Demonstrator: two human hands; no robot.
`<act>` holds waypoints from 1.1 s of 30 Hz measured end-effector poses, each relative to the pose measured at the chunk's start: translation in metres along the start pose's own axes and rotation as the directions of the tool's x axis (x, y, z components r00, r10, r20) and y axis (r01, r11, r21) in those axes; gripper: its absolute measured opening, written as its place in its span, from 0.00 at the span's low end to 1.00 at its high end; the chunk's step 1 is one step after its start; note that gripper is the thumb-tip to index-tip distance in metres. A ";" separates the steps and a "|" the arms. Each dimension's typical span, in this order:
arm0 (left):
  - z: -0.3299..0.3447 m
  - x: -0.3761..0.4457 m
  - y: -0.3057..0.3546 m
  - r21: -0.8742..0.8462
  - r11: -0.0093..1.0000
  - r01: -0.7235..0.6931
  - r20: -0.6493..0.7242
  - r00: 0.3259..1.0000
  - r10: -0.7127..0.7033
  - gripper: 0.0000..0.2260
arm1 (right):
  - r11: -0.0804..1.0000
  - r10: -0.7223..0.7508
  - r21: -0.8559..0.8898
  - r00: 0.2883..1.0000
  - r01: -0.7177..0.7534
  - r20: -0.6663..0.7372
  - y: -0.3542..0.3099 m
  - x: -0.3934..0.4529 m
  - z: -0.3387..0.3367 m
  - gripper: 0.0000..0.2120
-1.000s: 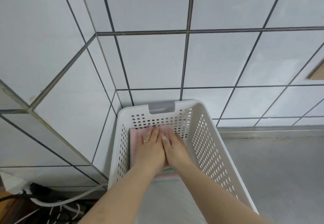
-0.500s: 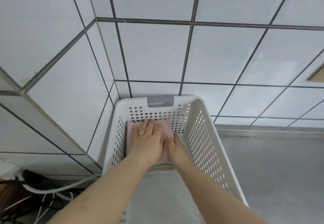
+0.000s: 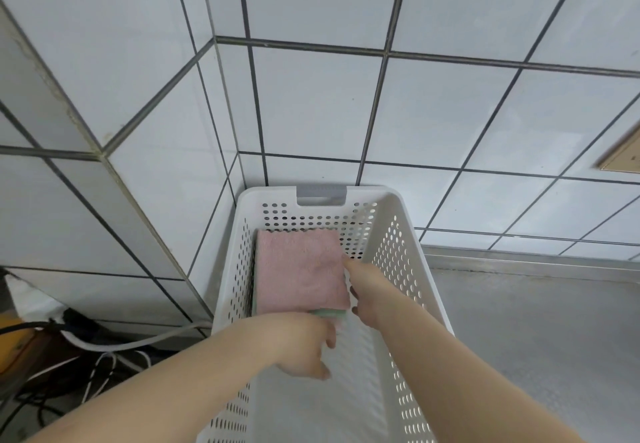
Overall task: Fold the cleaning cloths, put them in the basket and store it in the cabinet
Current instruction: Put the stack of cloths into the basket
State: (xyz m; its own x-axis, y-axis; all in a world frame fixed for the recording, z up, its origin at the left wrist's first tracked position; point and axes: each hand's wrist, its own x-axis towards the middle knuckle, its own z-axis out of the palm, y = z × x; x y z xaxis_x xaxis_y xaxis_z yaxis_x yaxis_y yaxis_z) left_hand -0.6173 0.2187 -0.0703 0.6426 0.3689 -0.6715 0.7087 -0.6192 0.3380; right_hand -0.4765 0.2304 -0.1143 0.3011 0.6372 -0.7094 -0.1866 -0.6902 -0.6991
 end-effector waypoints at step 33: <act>-0.003 -0.031 0.017 -0.484 0.866 -0.130 -0.298 0.954 -0.024 0.23 | 0.922 -0.384 -0.060 0.923 0.384 0.000 0.008 -0.103 -0.033 0.21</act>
State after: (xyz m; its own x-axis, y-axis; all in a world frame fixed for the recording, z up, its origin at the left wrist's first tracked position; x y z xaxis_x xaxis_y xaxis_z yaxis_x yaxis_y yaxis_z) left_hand -0.6240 0.1984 -0.0419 0.6833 0.5732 -0.4522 0.6709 -0.2487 0.6986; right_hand -0.4781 0.1476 -0.0439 0.3500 0.8534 -0.3863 0.0000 -0.4123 -0.9110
